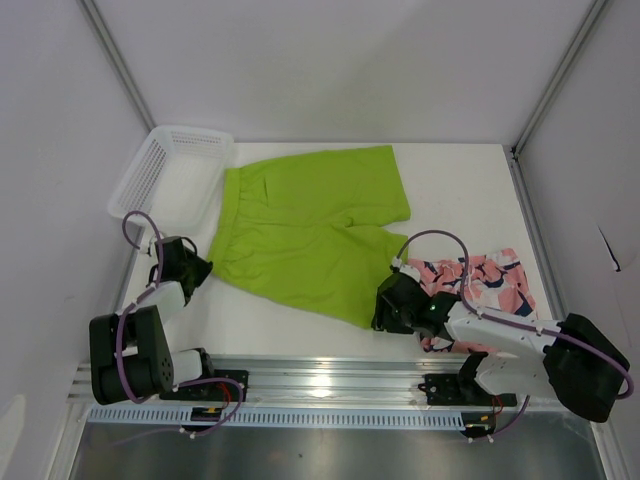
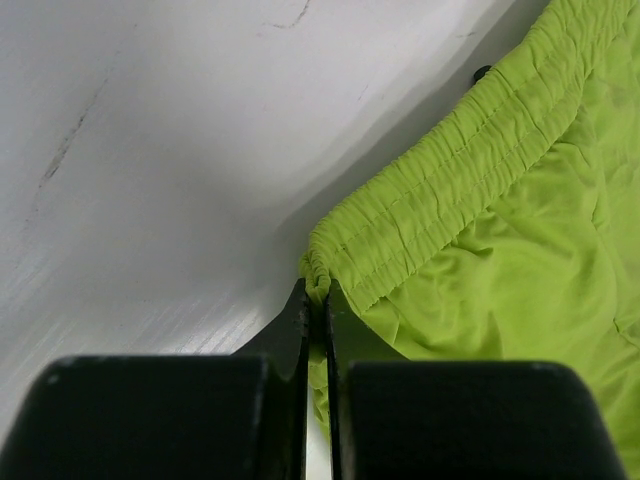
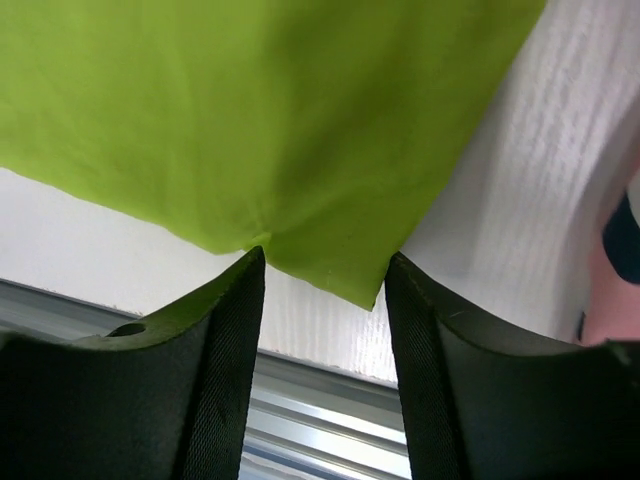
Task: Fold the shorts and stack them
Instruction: Fold the shorts
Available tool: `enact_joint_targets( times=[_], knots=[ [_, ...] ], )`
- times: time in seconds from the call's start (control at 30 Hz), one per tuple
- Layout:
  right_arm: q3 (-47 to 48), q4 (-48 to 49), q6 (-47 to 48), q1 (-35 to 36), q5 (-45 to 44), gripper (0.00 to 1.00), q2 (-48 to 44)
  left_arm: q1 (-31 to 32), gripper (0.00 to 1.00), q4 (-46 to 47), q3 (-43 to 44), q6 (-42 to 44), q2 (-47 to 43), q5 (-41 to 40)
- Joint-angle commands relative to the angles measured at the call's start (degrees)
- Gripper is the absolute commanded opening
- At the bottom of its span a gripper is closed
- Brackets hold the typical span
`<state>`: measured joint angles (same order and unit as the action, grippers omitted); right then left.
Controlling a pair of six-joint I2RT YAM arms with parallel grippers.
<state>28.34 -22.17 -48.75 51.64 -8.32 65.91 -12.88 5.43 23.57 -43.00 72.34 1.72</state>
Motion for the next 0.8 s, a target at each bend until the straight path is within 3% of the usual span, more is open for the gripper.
enact_joint_targets(
  times=[0.0, 0.2, 0.3, 0.33, 0.43, 0.6, 0.77],
  knots=[
    [0.5, 2.5, 0.9, -0.1, 0.4, 0.51, 3.5, 0.1, 0.00, 1.5, -0.2, 1.5, -0.2, -0.1],
    [0.5, 2.1, 1.2, 0.6, -0.5, 0.44, 7.6, 0.1, 0.00, 1.6, -0.2, 1.6, -0.2, -0.1],
    [0.8, 1.1, 1.0, 1.1, -1.7, 0.30, 9.2, 0.1, 0.00, 1.5, -0.1, 1.7, -0.2, -0.1],
    [0.8, 0.6, 0.8, 1.2, -2.7, 0.18, 9.1, 0.1, 0.00, 1.5, -0.2, 1.7, -0.3, -0.1],
    [0.8, -0.3, 0.5, 1.4, -4.0, 0.00, 7.1, 0.1, 0.00, 1.4, -0.4, 1.7, -0.4, -0.2],
    [2.7, -6.8, 0.5, 2.3, -3.9, 0.00, 1.1, 0.1, 0.00, -0.6, -0.4, 2.3, -1.9, -0.3],
    [6.0, -17.2, 0.2, 3.9, -2.6, 0.00, -6.0, 0.1, 0.00, -7.0, -1.8, 3.0, -10.1, -1.4]
  ],
)
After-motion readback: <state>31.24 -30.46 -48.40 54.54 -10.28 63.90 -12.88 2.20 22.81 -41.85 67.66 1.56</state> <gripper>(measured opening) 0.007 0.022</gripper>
